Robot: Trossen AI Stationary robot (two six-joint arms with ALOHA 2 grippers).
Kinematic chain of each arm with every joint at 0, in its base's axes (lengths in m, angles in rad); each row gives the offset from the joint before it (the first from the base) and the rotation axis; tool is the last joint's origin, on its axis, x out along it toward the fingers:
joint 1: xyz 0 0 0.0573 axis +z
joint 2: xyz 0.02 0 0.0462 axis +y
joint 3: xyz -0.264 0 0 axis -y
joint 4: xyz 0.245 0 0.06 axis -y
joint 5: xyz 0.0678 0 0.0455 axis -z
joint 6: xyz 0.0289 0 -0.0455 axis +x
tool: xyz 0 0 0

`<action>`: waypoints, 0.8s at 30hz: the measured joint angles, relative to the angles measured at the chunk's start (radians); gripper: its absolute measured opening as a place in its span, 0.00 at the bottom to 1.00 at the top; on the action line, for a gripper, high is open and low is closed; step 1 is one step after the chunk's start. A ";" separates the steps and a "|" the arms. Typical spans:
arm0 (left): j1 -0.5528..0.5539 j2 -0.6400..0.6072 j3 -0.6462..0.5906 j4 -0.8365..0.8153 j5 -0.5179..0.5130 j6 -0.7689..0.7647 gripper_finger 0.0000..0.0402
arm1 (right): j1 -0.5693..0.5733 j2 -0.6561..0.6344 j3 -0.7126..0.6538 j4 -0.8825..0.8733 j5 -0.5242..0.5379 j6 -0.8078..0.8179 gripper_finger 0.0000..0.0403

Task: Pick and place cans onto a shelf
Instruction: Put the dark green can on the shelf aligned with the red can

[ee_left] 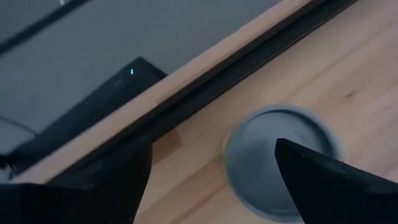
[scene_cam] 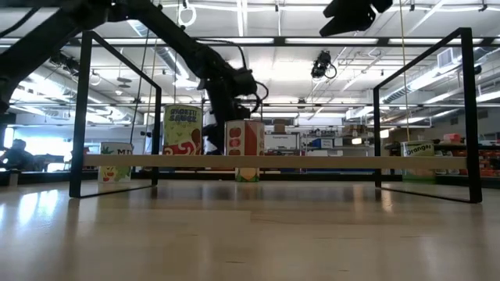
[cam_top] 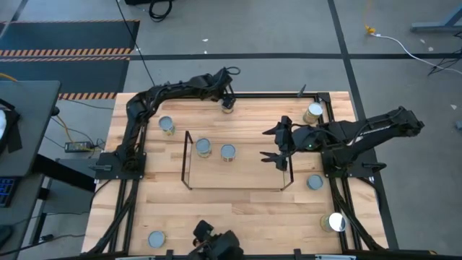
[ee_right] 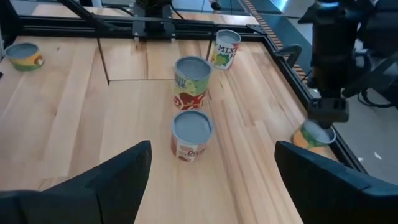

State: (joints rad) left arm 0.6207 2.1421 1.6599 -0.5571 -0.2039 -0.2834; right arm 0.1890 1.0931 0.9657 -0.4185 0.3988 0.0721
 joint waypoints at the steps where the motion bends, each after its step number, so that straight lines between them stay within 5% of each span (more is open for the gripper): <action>1: 0.005 0.004 0.000 0.001 0.011 -0.011 0.83 | -0.001 0.000 0.000 0.000 0.000 -0.001 0.87; 7: 0.013 0.017 -0.001 0.006 0.045 -0.024 0.70 | -0.004 0.000 0.000 -0.003 0.000 0.001 0.87; 18: 0.003 0.022 -0.007 0.005 0.043 -0.046 0.21 | -0.004 0.000 0.000 -0.005 0.000 0.002 0.87; 24: 0.003 0.021 -0.008 0.004 0.040 -0.026 0.05 | -0.004 0.000 0.000 -0.013 0.000 0.003 0.87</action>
State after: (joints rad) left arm 0.6235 2.1635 1.6524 -0.5531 -0.1640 -0.3099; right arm 0.1852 1.0931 0.9657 -0.4316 0.3985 0.0750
